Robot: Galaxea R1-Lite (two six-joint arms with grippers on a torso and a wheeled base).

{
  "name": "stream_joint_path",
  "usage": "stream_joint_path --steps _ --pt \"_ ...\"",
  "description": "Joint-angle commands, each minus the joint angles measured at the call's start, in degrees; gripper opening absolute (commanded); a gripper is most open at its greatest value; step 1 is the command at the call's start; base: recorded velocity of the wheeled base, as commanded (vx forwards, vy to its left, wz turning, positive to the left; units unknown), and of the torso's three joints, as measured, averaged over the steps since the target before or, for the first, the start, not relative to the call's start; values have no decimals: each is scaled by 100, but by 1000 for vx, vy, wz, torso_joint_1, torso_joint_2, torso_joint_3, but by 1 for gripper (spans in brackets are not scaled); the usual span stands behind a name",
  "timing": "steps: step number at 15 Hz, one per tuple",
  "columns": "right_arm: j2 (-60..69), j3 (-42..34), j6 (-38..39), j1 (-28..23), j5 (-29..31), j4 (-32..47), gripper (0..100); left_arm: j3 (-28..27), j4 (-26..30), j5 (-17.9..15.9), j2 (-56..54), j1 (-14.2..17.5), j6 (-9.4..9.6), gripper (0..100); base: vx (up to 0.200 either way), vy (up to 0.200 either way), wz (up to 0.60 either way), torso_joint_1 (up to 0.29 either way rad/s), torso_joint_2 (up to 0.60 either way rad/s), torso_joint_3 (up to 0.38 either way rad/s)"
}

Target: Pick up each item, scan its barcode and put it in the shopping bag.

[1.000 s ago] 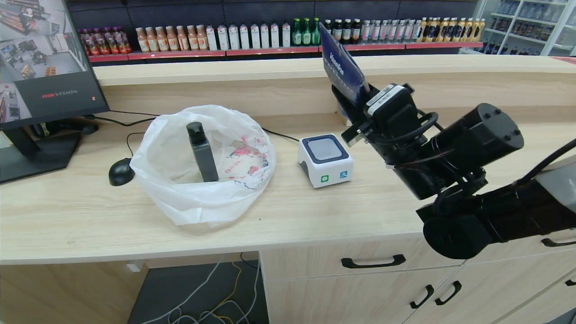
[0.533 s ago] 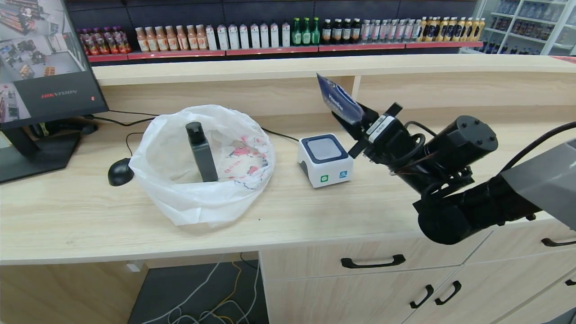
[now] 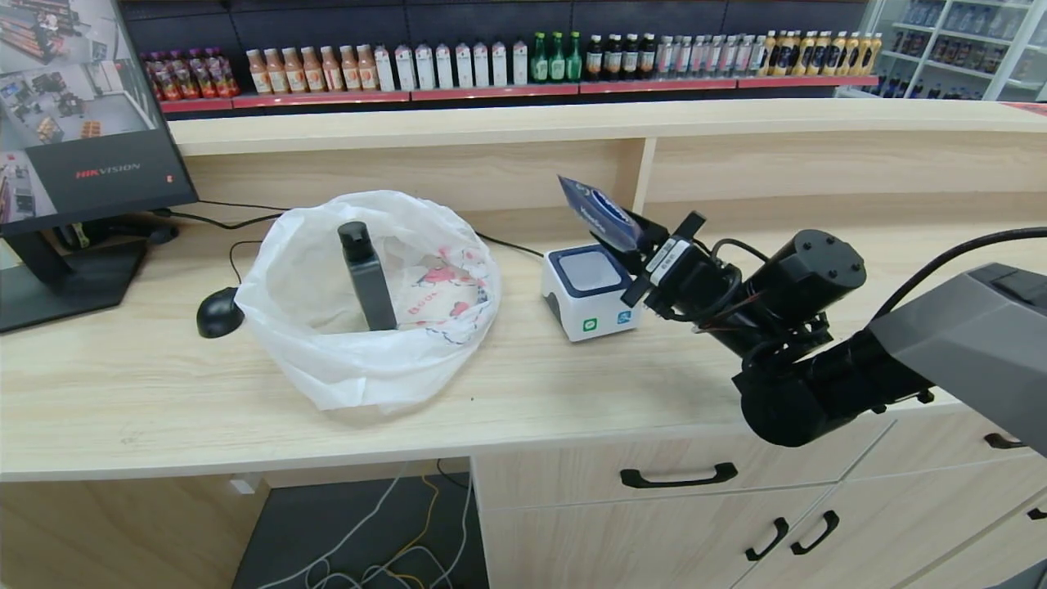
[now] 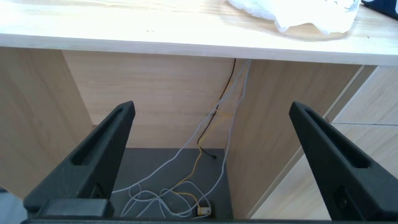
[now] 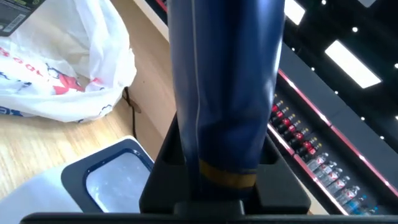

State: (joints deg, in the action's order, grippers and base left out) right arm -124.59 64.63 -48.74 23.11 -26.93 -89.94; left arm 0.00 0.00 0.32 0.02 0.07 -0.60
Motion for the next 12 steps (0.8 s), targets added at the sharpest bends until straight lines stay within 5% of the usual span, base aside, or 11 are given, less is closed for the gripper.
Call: stream_joint_path --steps 1,12 --pt "-30 -83 -22 18 -14 -6 0 0 0 3 -2 1 -2 100 0 0 0 0 0 0" --pt "-74 -109 -66 202 -84 -6 0 0 0 3 -2 1 -2 100 0 0 0 0 0 0"
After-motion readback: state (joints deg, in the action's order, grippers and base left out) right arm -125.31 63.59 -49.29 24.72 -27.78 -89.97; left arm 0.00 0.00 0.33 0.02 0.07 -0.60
